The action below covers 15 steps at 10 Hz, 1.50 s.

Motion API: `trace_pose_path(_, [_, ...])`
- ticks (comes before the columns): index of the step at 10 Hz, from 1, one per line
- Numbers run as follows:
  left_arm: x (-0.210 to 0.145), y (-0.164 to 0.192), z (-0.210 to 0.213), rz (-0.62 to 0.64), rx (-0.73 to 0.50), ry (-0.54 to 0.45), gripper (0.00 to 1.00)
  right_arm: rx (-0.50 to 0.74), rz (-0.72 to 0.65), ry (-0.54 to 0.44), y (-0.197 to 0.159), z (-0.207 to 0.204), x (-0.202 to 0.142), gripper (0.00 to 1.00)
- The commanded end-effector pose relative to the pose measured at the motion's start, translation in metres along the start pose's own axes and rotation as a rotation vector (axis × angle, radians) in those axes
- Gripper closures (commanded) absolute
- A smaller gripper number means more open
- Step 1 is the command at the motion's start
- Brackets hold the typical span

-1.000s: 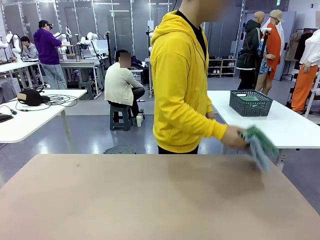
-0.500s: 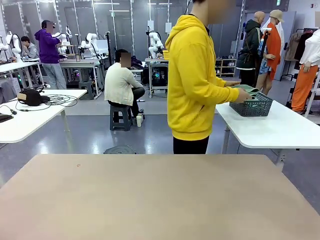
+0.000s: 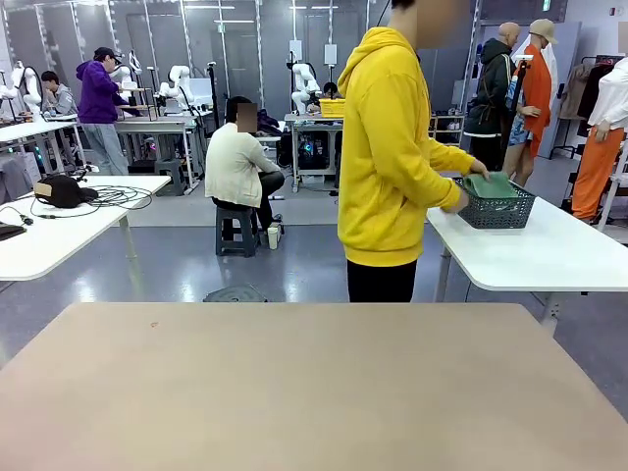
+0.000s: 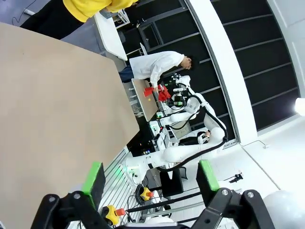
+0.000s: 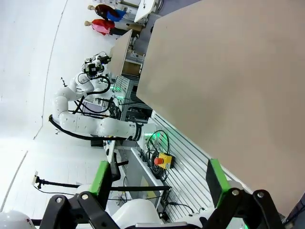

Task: Fold the towels and place them in the basket.
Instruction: Stack the folded Towel with hook on the right side of the table.

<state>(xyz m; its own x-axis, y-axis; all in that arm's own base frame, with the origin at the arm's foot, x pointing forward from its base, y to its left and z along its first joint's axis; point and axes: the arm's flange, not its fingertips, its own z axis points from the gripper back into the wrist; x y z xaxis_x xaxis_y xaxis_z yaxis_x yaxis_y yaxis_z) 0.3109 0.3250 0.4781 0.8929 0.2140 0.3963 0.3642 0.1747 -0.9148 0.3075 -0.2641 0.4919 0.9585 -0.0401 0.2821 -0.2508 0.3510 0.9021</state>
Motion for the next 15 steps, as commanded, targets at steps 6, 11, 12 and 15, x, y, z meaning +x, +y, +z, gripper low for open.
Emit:
trace_pose_path(6, [-0.0025,-0.0018,-0.0004,-0.001,0.001,0.004,0.02,-0.015,-0.002,0.007,-0.0016,0.0012,-0.0018,0.0])
trace_pose_path(11, [-0.0025,-0.0018,-0.0004,-0.001,0.001,0.004,0.02,-0.015,-0.002,0.007,-0.0016,0.0012,-0.0018,0.0])
trace_pose_path(12, [-0.0025,-0.0018,-0.0004,-0.001,0.001,0.004,0.02,-0.015,-0.002,0.007,-0.0016,0.0012,-0.0018,0.0])
trace_pose_path(15, [-0.0025,-0.0018,-0.0004,-0.001,0.001,0.004,0.02,-0.015,-0.002,0.007,-0.0016,0.0012,-0.0018,0.0])
